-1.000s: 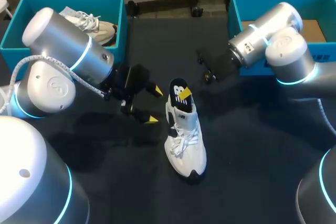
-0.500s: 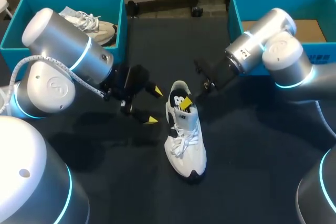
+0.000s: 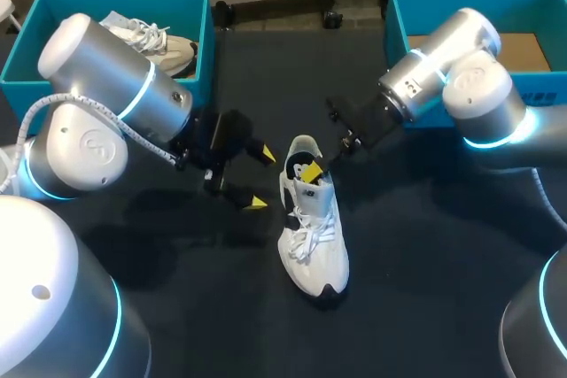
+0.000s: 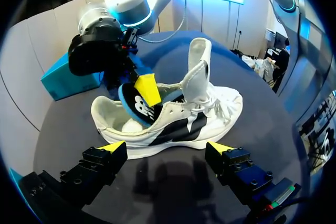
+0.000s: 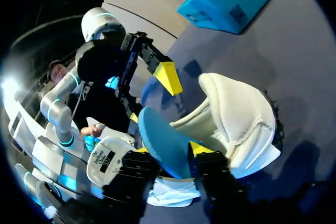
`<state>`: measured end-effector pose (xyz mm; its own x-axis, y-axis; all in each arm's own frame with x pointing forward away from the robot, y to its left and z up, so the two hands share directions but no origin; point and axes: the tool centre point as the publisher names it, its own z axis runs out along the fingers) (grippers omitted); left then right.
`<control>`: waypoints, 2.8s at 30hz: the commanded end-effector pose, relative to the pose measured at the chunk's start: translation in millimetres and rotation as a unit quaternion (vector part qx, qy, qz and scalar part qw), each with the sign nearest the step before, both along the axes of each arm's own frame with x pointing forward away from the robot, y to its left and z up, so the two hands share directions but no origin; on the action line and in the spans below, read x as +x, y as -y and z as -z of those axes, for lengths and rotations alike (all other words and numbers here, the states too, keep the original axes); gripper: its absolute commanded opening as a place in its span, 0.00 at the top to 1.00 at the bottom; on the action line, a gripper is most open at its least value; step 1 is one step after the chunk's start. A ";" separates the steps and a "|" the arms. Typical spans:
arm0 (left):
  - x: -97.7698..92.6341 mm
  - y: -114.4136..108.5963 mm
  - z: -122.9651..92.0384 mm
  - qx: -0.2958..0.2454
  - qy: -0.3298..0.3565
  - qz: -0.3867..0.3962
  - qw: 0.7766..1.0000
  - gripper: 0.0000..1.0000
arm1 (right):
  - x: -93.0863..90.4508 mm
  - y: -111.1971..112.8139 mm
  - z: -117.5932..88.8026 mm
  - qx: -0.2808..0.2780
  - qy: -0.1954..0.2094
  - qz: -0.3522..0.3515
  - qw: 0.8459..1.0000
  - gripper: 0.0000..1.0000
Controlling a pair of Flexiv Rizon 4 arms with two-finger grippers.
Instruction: Take the shoe out of the shoebox, open the shoe tongue, remove and reinsert the insole, then place the shoe into the shoebox
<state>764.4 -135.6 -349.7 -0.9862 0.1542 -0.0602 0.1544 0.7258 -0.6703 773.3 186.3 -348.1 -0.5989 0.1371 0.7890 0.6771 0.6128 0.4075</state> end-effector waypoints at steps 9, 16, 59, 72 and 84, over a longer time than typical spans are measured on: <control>-2.4 -6.8 0.0 0.000 0.002 -0.003 1.000 0.00 | 2.4 0.4 -15.2 -0.010 0.026 0.012 1.000 0.51; -3.5 -8.5 0.5 -0.001 0.000 -0.002 1.000 0.00 | 5.3 -2.2 -19.8 -0.014 0.037 0.014 0.999 0.34; -7.2 -7.0 1.7 0.001 -0.008 -0.002 1.000 0.00 | 13.8 2.2 -9.8 -0.101 0.171 0.007 0.980 0.54; -8.1 -6.8 4.1 0.001 -0.015 -0.003 1.000 0.00 | 13.3 3.0 1.7 -0.120 0.187 -0.006 0.975 0.56; -8.0 -6.8 4.3 0.000 -0.015 -0.003 1.000 0.00 | 11.5 6.0 10.5 -0.125 0.169 -0.007 0.978 0.69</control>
<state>756.7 -129.0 -353.2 -0.9886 0.1474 -0.0295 0.1286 0.7277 -0.6738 783.8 178.7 -356.6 -0.8241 0.2874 0.4880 0.5196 0.7265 0.4496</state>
